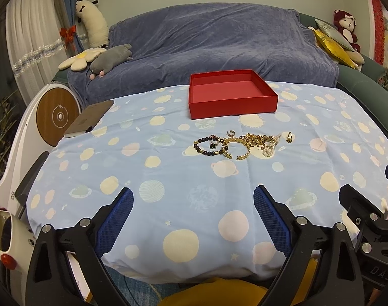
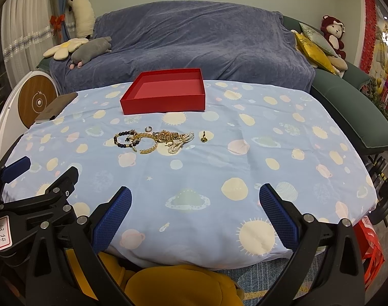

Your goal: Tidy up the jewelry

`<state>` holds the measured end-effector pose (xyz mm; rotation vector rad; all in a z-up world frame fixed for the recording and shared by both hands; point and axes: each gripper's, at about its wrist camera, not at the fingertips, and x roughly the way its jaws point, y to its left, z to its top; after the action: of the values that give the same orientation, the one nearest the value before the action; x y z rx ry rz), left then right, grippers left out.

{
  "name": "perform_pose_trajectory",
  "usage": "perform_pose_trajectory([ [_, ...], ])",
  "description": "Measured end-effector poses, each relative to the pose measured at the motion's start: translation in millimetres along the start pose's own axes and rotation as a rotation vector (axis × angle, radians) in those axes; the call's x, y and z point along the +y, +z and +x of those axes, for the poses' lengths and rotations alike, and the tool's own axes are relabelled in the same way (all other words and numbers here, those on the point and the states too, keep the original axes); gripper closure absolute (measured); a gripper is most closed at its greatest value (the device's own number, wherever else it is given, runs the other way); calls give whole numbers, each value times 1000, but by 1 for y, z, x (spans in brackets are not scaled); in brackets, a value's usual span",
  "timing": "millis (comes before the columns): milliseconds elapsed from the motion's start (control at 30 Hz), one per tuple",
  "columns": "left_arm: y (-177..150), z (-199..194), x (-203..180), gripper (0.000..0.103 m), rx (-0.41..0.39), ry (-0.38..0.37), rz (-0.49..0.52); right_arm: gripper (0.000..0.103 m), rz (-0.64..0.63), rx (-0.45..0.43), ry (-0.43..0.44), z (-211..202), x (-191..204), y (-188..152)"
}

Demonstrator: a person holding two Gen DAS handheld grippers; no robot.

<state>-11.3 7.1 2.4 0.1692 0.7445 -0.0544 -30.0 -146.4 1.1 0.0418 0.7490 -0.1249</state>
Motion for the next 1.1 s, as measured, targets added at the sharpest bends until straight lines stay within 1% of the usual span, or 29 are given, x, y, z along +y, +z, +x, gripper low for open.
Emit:
perform_pose_trajectory([
  [567,0,-1,-1,10,10,-1,-6,5,-1,-1,-1,0,0,-1],
  [867,0,4,-3,9,22,2,-1,5,0,0,0,1,-1,-1],
  [1100,3,10,-3,9,36,0,-3,5,2,13,3,2,-3,6],
])
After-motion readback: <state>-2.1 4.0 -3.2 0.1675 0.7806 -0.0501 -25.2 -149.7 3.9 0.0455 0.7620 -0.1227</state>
